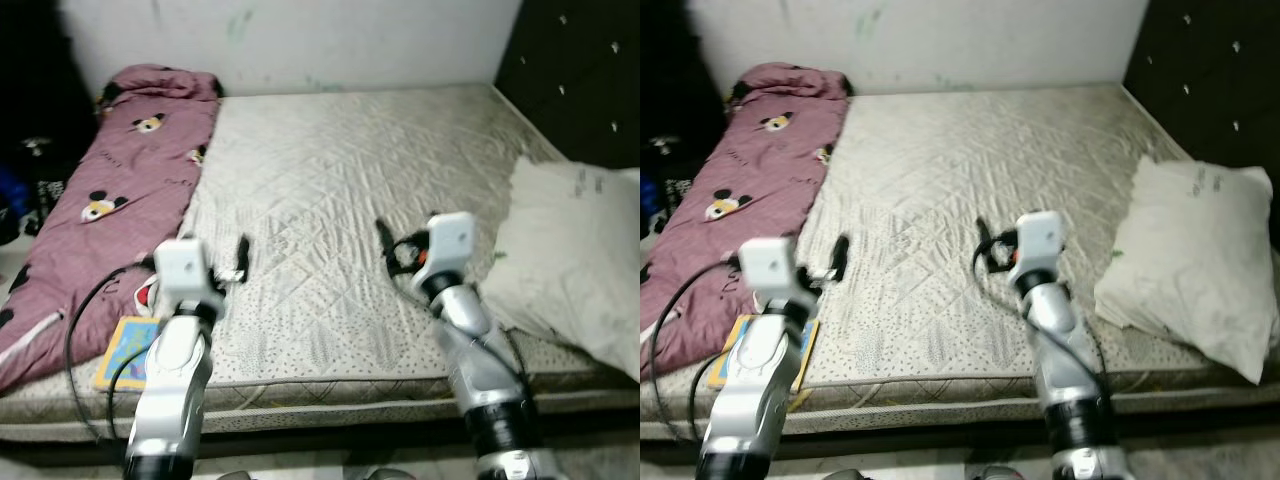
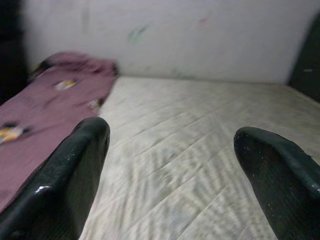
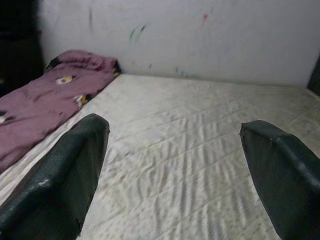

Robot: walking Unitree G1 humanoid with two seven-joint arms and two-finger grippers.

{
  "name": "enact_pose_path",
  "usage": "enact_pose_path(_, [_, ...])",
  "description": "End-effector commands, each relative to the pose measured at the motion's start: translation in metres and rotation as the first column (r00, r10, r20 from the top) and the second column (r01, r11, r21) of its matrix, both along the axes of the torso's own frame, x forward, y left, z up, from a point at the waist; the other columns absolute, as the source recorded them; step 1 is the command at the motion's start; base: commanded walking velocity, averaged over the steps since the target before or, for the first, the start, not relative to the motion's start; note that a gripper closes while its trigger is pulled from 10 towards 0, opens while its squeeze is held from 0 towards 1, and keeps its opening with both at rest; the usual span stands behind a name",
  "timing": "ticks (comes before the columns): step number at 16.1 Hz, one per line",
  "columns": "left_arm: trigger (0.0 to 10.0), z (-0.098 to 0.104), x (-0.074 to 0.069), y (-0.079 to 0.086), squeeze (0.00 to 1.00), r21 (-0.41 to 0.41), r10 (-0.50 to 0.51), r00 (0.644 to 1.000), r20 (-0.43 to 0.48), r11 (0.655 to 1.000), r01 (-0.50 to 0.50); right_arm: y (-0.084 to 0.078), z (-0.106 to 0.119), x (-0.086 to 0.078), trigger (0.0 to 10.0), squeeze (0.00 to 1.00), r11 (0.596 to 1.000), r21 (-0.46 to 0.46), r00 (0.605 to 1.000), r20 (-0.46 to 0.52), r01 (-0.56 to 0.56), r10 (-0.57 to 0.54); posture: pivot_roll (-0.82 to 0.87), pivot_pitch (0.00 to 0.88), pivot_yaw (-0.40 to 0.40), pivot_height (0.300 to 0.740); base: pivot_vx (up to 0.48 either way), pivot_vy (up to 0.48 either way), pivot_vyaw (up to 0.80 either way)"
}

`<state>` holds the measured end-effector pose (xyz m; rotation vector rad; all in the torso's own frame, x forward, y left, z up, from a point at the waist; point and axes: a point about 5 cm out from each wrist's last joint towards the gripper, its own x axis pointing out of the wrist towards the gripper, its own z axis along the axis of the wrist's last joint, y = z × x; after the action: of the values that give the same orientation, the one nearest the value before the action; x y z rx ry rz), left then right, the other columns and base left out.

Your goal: Clean up the room

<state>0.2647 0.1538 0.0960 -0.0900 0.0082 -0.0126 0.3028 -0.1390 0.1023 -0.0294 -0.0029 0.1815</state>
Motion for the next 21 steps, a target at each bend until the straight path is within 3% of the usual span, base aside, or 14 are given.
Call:
enact_pose_path(1, [10.0, -0.003, 0.0, 0.002, 0.0, -0.001, 0.017, 1.0, -0.012, 1.0, -0.017, 0.0, -0.002, -0.001, 10.0, 0.0, 1.0, -0.011, 1.0, -0.003, -0.002, 0.002, -0.11, 0.0, 0.029, 0.74, 0.0, 0.0, 0.0])
enact_pose_path(6, [10.0, -0.001, -0.003, 0.0, 0.0, -0.021, -0.005, 1.0, -0.011, 1.0, 0.004, 0.001, 0.001, 0.003, 10.0, 0.0, 1.0, -0.011, 1.0, 0.006, -0.017, 0.017, -0.09, 0.0, 0.009, 0.74, 0.0, 0.0, 0.38])
enact_pose_path(13, [10.0, 0.002, -0.011, 0.006, 0.0, -0.036, 0.016, 1.0, -0.022, 0.999, -0.017, -0.001, 0.004, 0.004, 10.0, 0.0, 1.0, 0.012, 1.0, 0.004, -0.018, 0.018, -0.08, 0.0, -0.006, 0.74, 0.0, 0.0, 0.0])
enact_pose_path(18, [10.0, 0.006, 0.002, -0.01, 0.0, -0.034, -0.092, 0.995, -0.026, 0.995, 0.091, -0.007, 0.007, -0.003, 10.0, 0.0, 0.997, 0.04, 0.998, 0.029, 0.059, -0.06, -0.15, 0.0, 0.076, 0.74, 0.0, 0.0, 0.0])
enact_pose_path(21, [10.0, 0.009, 0.006, -0.013, 0.0, -0.032, -0.12, 0.992, -0.025, 0.992, 0.119, -0.009, 0.009, -0.004, 10.0, 0.0, 0.996, 0.043, 0.997, 0.033, 0.075, -0.076, -0.16, 0.0, 0.079, 0.74, 0.0, 0.0, 0.0])
